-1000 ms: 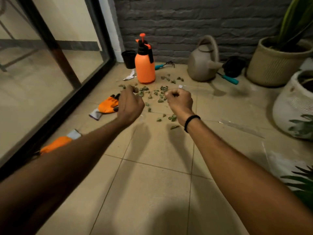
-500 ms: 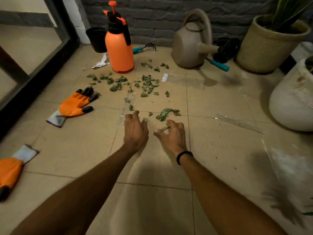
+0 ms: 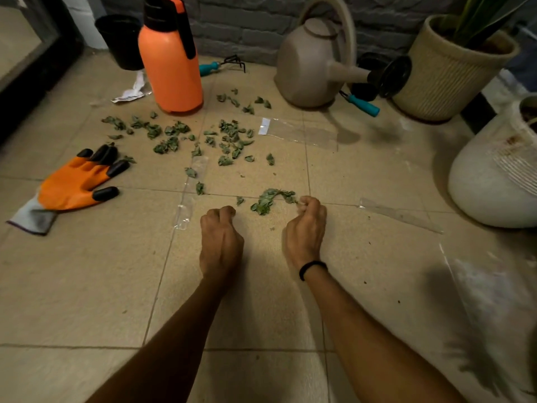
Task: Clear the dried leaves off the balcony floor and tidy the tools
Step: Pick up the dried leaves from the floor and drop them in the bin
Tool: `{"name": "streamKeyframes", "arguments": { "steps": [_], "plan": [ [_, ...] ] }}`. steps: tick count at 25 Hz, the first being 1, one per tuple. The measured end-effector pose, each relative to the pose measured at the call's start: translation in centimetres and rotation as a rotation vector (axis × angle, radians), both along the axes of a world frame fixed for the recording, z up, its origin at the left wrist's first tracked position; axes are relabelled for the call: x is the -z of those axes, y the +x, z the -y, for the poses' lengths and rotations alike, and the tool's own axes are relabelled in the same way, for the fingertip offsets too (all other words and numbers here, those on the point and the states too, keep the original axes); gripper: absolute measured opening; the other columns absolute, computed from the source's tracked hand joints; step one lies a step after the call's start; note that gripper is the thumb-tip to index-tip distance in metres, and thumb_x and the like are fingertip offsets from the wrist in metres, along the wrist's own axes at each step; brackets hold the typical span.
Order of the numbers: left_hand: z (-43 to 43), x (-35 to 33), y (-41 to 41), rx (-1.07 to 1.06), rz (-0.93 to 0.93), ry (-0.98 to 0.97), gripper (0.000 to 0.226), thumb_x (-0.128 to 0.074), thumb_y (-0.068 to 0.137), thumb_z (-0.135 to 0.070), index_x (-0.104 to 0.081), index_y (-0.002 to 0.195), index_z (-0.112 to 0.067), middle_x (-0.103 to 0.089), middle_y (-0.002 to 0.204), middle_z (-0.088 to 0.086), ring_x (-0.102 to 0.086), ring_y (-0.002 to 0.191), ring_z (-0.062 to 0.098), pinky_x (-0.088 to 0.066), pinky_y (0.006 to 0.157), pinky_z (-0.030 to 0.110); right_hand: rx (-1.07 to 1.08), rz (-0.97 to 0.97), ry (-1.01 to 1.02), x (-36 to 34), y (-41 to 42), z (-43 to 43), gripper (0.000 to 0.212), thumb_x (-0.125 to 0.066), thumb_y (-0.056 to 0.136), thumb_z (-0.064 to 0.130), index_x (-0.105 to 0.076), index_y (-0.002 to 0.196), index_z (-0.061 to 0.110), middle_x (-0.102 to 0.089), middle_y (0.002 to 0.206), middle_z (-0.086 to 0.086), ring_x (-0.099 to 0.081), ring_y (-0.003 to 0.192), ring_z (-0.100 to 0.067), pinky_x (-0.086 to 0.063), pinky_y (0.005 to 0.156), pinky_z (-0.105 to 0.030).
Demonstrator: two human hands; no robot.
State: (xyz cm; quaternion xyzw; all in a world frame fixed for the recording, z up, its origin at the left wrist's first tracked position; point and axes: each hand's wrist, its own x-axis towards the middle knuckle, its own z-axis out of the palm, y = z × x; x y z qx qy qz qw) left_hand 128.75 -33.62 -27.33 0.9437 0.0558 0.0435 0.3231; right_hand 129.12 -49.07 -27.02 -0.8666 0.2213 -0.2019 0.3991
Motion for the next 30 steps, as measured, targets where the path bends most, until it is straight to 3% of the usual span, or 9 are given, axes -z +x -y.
{"name": "streamKeyframes", "arguments": {
  "steps": [3, 5, 8, 13, 17, 21, 25, 28, 30],
  "plan": [
    [0.0, -0.2, -0.3, 0.017, 0.031, -0.028, 0.035, -0.041, 0.095, -0.006, -0.051, 0.126, -0.019, -0.050, 0.111, 0.005, -0.048, 0.100, 0.019, -0.050, 0.084, 0.037, -0.110, -0.144, -0.097, 0.0, 2.4, 1.2, 0.035, -0.044, 0.101, 0.019, -0.045, 0.135, 0.014, -0.041, 0.122, -0.012, -0.039, 0.112, -0.024, -0.038, 0.091, -0.030],
    [0.0, 0.0, -0.1, 0.041, 0.094, -0.078, 0.024, -0.039, 0.095, -0.016, -0.052, 0.114, -0.019, -0.052, 0.095, 0.000, -0.051, 0.084, 0.017, -0.052, 0.073, 0.042, -0.209, -0.213, -0.243, 0.7, 3.4, 1.6, 0.036, -0.044, 0.102, 0.039, -0.048, 0.131, 0.018, -0.040, 0.119, -0.009, -0.037, 0.108, -0.022, -0.041, 0.091, -0.034],
    [0.2, 0.2, 0.3, 0.017, 0.145, -0.107, 0.025, -0.035, 0.102, -0.038, -0.051, 0.111, -0.022, -0.055, 0.091, -0.001, -0.052, 0.080, 0.015, -0.053, 0.072, 0.042, -0.177, -0.126, -0.334, 1.6, 3.5, 1.8, 0.018, -0.044, 0.102, 0.030, -0.053, 0.106, 0.015, -0.045, 0.107, -0.007, -0.040, 0.099, -0.020, -0.046, 0.086, -0.039],
    [2.5, 0.2, 1.6, 0.084, 0.093, 0.153, 0.062, -0.041, 0.096, -0.067, -0.045, 0.136, -0.020, -0.060, 0.108, 0.007, -0.055, 0.095, 0.021, -0.049, 0.080, 0.036, -0.083, -0.020, -0.128, 1.5, 3.1, 1.6, 0.005, -0.042, 0.097, 0.020, -0.038, 0.096, 0.017, -0.048, 0.092, -0.003, -0.044, 0.087, -0.020, -0.038, 0.069, -0.032],
    [3.5, 0.8, 2.6, 0.096, 0.062, 0.308, 0.038, -0.037, 0.103, -0.048, -0.052, 0.121, -0.019, -0.060, 0.104, 0.008, -0.052, 0.089, 0.021, -0.042, 0.079, 0.037, -0.078, 0.009, -0.067, 1.6, 3.0, 1.7, 0.007, -0.040, 0.094, 0.012, -0.040, 0.097, 0.018, -0.051, 0.089, -0.002, -0.048, 0.082, -0.019, -0.039, 0.068, -0.030],
    [2.8, 0.8, -0.1, 0.074, 0.130, 0.010, 0.014, -0.040, 0.103, -0.028, -0.048, 0.096, -0.018, -0.048, 0.085, 0.001, -0.044, 0.076, 0.017, -0.041, 0.072, 0.035, -0.081, 0.040, -0.059, 1.7, 3.1, 2.2, 0.013, -0.046, 0.091, 0.013, -0.046, 0.078, 0.013, -0.050, 0.077, -0.002, -0.046, 0.073, -0.018, -0.031, 0.066, -0.025],
    [2.0, 0.7, -1.9, 0.081, 0.114, -0.191, 0.015, -0.041, 0.100, -0.026, -0.041, 0.087, -0.019, -0.041, 0.079, -0.001, -0.038, 0.068, 0.012, -0.031, 0.061, 0.026, -0.049, 0.031, -0.005, 1.5, 3.0, 2.3, 0.028, -0.052, 0.096, 0.019, -0.043, 0.069, 0.013, -0.046, 0.070, -0.002, -0.041, 0.067, -0.016, -0.027, 0.063, -0.025],
    [1.6, 0.7, -1.9, 0.031, 0.082, -0.291, 0.010, -0.049, 0.098, -0.021, -0.042, 0.092, -0.020, -0.047, 0.081, 0.002, -0.042, 0.066, 0.011, -0.037, 0.057, 0.026, -0.090, 0.033, -0.062, 1.6, 2.8, 2.0, 0.025, -0.051, 0.100, 0.028, -0.042, 0.081, 0.014, -0.048, 0.073, -0.001, -0.044, 0.068, -0.015, -0.031, 0.060, -0.024],
    [1.5, 0.5, -1.7, 0.021, 0.096, -0.364, 0.015, -0.048, 0.097, -0.016, -0.044, 0.111, -0.019, -0.055, 0.089, 0.003, -0.051, 0.070, 0.013, -0.043, 0.060, 0.028, -0.139, 0.042, -0.107, 1.7, 2.6, 1.8, 0.019, -0.049, 0.102, 0.031, -0.042, 0.092, 0.016, -0.052, 0.077, 0.000, -0.049, 0.070, -0.015, -0.036, 0.058, -0.023]
  ]
}}
